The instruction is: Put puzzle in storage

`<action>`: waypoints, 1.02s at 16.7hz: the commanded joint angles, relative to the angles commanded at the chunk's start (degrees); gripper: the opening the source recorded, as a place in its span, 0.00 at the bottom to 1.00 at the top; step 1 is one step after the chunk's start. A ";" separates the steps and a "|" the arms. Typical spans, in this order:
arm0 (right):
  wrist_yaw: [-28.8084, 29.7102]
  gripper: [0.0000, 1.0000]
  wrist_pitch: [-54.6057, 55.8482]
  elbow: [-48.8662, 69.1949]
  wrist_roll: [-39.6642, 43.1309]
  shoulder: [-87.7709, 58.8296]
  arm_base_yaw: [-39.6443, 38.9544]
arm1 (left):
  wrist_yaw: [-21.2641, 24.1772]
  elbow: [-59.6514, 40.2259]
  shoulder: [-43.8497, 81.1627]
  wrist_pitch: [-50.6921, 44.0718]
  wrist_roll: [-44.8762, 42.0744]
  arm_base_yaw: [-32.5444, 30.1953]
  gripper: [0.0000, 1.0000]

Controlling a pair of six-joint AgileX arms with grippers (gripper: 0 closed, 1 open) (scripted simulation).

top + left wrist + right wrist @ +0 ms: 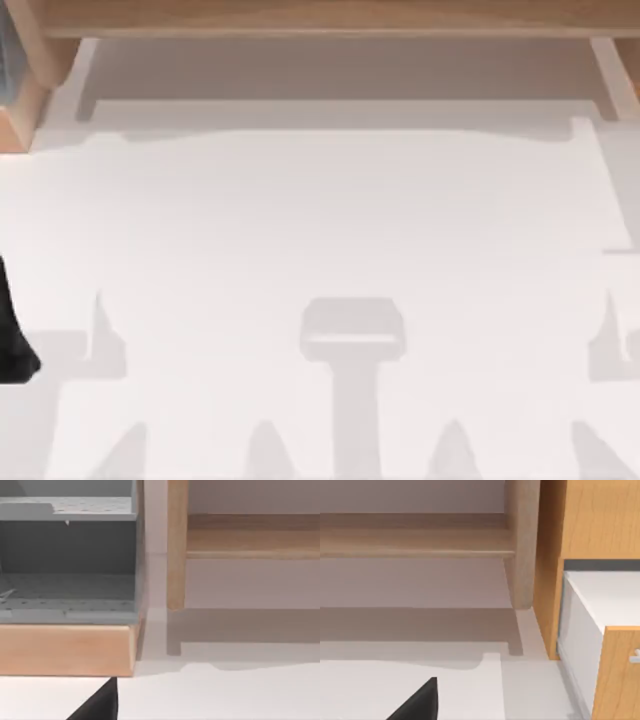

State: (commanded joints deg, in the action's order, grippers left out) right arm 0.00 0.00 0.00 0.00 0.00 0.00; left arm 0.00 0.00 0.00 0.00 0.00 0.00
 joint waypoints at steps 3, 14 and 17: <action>0.22 1.00 0.11 0.64 -0.06 -0.67 -0.17 | 0.00 0.00 0.00 0.00 0.00 0.00 1.00; 10.83 1.00 2.80 40.77 -0.94 -45.80 -8.49 | 0.00 0.00 0.00 0.00 0.00 0.00 1.00; 14.35 1.00 3.46 56.52 -1.05 -64.32 -11.53 | 0.00 0.00 0.00 0.00 0.00 0.00 1.00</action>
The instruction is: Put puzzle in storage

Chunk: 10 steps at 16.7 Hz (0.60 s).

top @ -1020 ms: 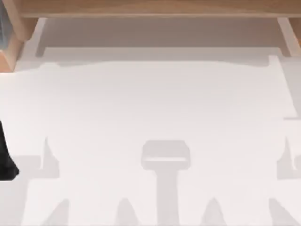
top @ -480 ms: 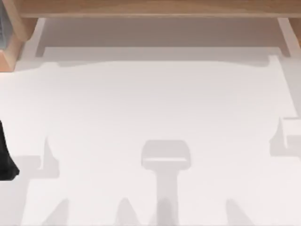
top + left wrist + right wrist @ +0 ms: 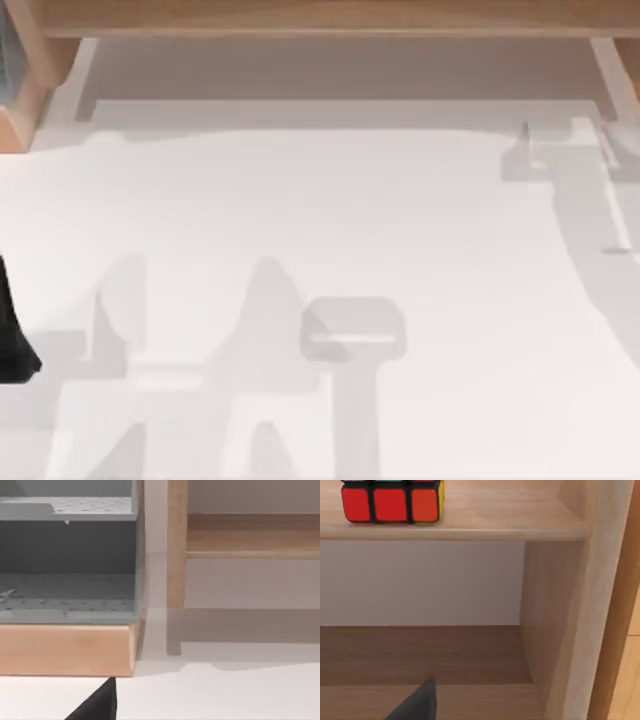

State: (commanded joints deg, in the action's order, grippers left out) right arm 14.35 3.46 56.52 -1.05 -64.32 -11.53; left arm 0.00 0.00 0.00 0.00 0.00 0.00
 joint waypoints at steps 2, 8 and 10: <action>2.10 1.00 0.62 9.61 -0.04 -10.73 -1.92 | 0.00 0.00 0.00 0.00 0.00 0.00 1.00; 5.82 1.00 3.57 28.95 0.07 -29.63 -6.55 | 0.00 0.00 0.00 0.00 0.00 0.00 1.00; 6.08 1.00 4.22 30.98 0.10 -31.29 -7.27 | 0.00 0.00 0.00 0.00 0.00 0.00 1.00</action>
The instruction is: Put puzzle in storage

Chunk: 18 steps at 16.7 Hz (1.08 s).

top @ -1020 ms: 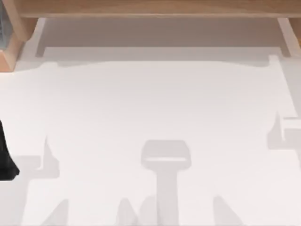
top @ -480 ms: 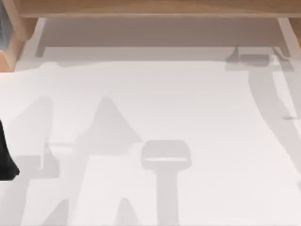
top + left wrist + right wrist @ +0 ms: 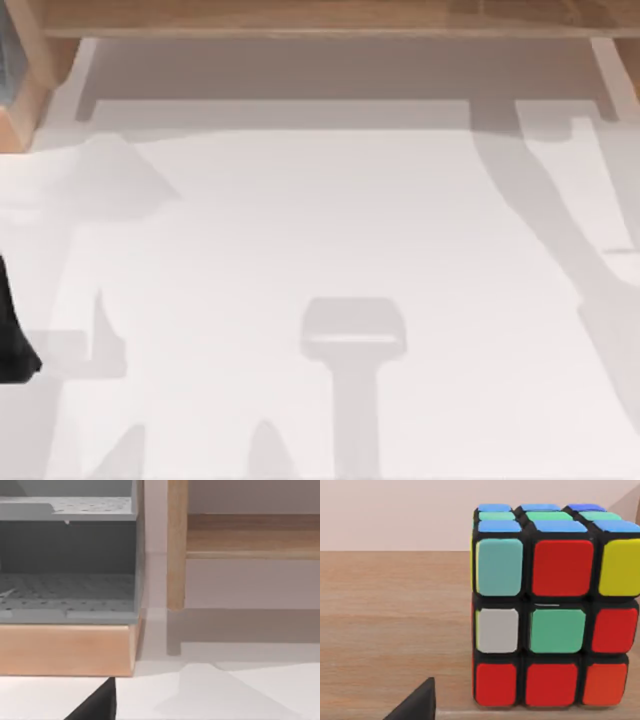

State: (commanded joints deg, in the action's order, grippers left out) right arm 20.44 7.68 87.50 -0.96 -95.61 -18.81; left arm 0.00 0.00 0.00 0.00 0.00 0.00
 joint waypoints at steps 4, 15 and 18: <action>0.02 1.00 0.07 0.18 0.00 -0.14 -0.07 | 0.00 0.00 0.00 0.00 0.00 0.00 1.00; -2.57 1.00 -2.68 15.69 0.06 -12.78 2.71 | 0.00 0.00 0.00 0.00 0.00 0.00 1.00; -2.63 1.00 -2.75 16.05 0.06 -13.13 2.78 | 0.00 0.00 0.00 0.00 0.00 0.00 1.00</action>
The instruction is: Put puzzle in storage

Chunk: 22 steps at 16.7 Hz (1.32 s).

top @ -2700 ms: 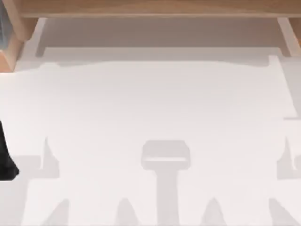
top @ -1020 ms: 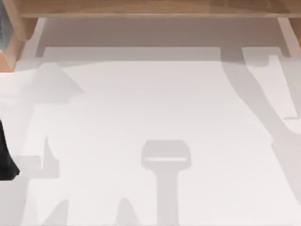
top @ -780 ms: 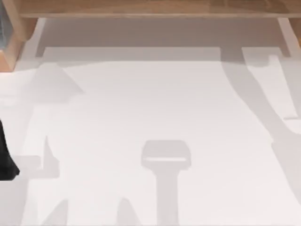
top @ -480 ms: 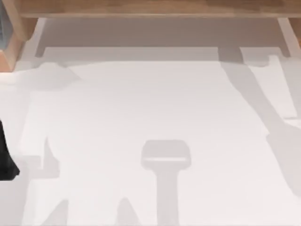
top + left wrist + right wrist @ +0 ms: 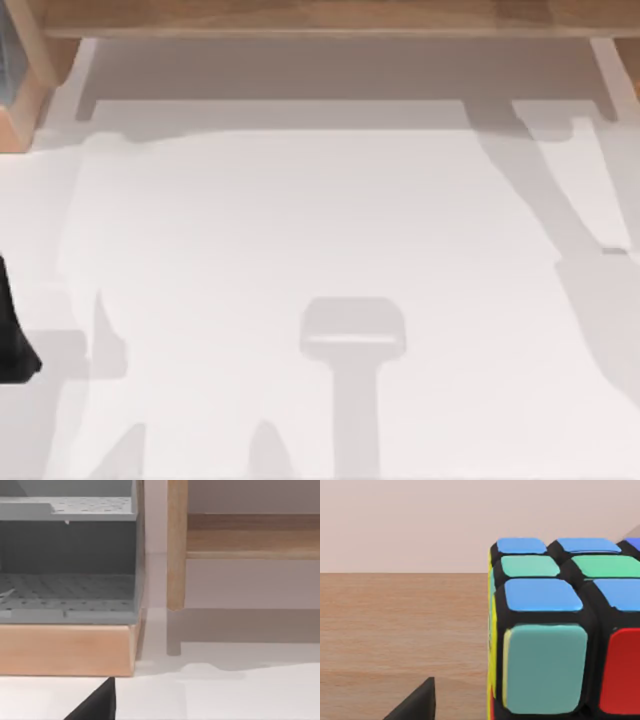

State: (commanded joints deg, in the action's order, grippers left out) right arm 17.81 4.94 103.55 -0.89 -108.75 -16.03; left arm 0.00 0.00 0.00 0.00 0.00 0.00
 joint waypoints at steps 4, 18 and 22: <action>0.00 0.77 0.00 0.00 0.00 0.00 0.00 | 0.00 0.00 0.00 0.00 0.00 0.00 1.00; 0.00 0.00 0.00 0.00 0.00 0.00 0.00 | 0.00 0.00 0.00 0.00 0.00 0.00 1.00; 0.00 0.00 0.00 0.00 0.00 0.00 0.00 | 0.00 0.00 0.00 0.00 0.00 0.00 1.00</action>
State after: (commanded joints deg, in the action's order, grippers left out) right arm 17.81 4.94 103.55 -0.89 -108.75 -16.03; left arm 0.00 0.00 0.00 0.00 0.00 0.00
